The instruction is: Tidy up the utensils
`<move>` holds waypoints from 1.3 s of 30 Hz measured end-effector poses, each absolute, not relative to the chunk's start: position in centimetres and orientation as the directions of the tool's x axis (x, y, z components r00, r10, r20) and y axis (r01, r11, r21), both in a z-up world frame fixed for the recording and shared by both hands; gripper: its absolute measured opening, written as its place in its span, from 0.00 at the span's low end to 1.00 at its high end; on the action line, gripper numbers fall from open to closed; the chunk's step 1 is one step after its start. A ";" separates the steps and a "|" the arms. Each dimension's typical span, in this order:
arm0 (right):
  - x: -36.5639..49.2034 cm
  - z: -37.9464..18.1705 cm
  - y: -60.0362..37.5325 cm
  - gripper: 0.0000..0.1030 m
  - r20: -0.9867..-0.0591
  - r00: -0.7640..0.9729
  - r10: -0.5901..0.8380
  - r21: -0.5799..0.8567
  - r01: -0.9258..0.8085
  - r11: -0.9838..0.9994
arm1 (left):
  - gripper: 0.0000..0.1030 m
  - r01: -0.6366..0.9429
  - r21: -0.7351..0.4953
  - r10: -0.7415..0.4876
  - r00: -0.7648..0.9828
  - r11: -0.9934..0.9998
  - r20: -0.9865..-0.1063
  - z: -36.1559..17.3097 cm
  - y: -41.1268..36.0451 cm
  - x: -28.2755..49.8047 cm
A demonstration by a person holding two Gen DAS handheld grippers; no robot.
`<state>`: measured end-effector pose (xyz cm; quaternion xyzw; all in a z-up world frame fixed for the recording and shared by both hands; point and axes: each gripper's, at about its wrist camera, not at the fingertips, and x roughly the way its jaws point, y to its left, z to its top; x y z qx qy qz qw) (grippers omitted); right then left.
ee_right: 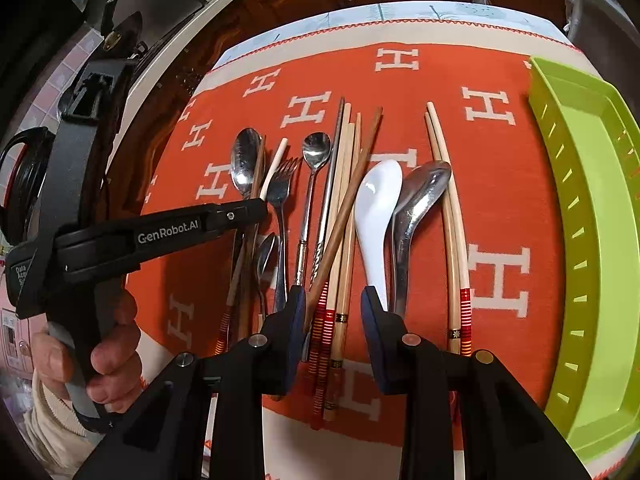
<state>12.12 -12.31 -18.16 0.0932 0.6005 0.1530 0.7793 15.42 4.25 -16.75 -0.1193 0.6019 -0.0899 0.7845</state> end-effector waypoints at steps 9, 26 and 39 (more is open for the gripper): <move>12.5 -18.8 -12.2 0.29 -0.899 0.221 0.377 0.355 -0.134 0.925 | 0.04 0.056 -0.310 -0.314 0.273 0.949 -0.909 -15.4 5.6 13.6; 13.9 -20.1 -9.9 0.23 -0.912 0.275 0.305 0.271 -0.154 0.950 | 0.09 -0.054 -0.245 -0.221 0.281 0.968 -0.934 -17.9 10.8 10.8; 13.3 -20.0 -9.6 0.06 -0.914 0.289 0.285 0.252 -0.145 0.957 | 0.39 -0.028 -0.018 -0.008 0.312 0.999 -0.950 -17.7 8.8 8.0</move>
